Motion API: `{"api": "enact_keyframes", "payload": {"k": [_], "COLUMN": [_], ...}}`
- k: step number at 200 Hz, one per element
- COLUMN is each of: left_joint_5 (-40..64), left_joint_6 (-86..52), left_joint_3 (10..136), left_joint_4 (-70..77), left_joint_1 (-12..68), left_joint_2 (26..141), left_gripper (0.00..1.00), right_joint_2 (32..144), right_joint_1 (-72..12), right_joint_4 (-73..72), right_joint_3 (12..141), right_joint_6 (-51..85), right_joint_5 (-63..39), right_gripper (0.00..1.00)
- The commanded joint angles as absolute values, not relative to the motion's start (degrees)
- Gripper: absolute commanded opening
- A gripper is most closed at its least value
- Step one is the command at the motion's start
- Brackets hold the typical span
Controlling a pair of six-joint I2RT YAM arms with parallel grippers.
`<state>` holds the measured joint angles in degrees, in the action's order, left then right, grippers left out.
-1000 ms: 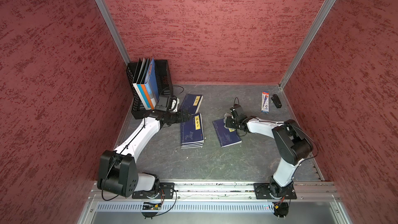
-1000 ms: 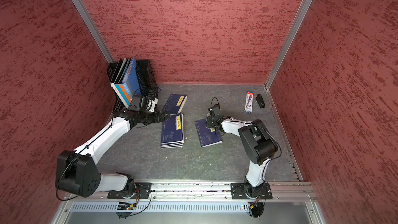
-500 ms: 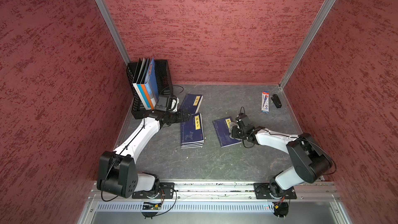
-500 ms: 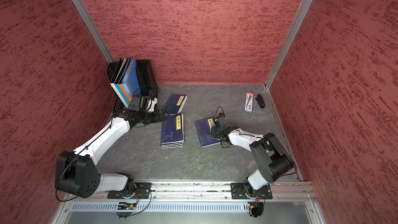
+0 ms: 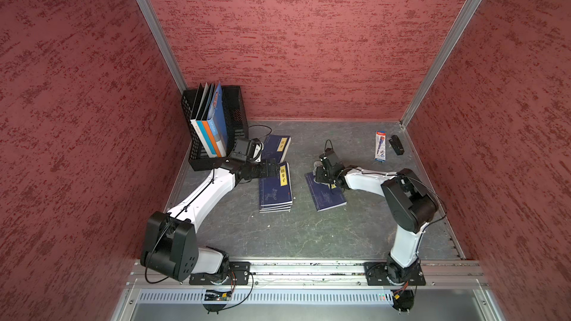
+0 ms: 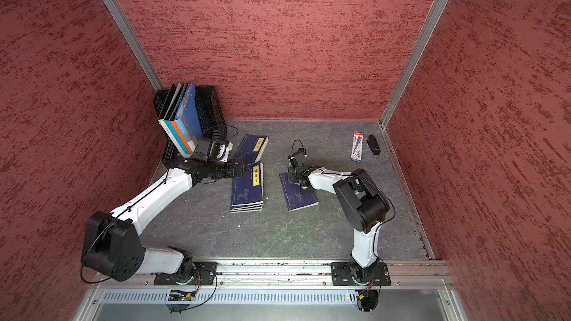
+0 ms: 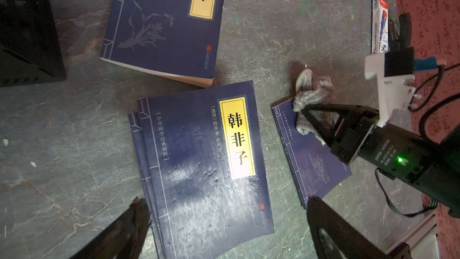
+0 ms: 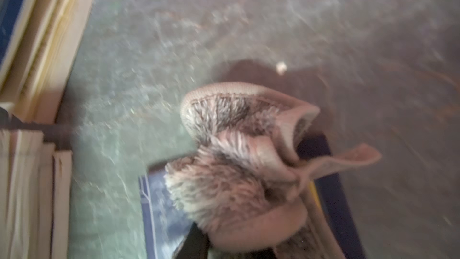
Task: Wipe the cover of the book
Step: Wipe the dirt from the cover of the book.
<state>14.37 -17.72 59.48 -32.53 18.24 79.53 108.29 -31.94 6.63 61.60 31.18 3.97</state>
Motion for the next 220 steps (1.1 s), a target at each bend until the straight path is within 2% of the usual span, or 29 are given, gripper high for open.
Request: {"api": "enact_keyframes", "payload": {"k": [1,58,85,116,162,186,220], "left_joint_5": [13.4,12.0,11.9,12.3,12.8,12.3,12.5], "left_joint_6": [-18.1,-17.9,-18.1,-18.6,-18.4,-18.2,-18.5], "left_joint_3": [60.4,61.6,61.5,61.0,61.0,60.7,60.7], "left_joint_4": [-32.2,-32.4,-32.3,-32.2,-33.7,-34.2,-33.2], "left_joint_1": [18.9,18.8,18.8,19.0,19.0,19.1,19.1], "left_joint_2": [78.9,78.1,78.0,78.2,77.1,76.1,76.6], "left_gripper": [1.0,1.0,1.0,1.0,1.0,1.0,1.0], "right_joint_2": [108.3,94.1,91.7,99.0,112.3,111.5,105.0], "right_joint_1": [-33.0,-41.0,-42.5,-42.0,-36.5,-36.0,-38.0], "right_joint_4": [13.3,13.9,10.9,9.4,8.0,8.5,8.3], "right_joint_3": [57.1,37.8,32.5,39.9,54.1,55.0,46.8], "right_joint_6": [31.5,40.1,42.3,38.1,30.4,29.4,30.1], "right_joint_5": [1.6,0.9,-0.6,1.5,0.2,-1.1,-3.2], "right_gripper": [0.16,0.17,0.17,0.18,0.16,0.17,0.18]}}
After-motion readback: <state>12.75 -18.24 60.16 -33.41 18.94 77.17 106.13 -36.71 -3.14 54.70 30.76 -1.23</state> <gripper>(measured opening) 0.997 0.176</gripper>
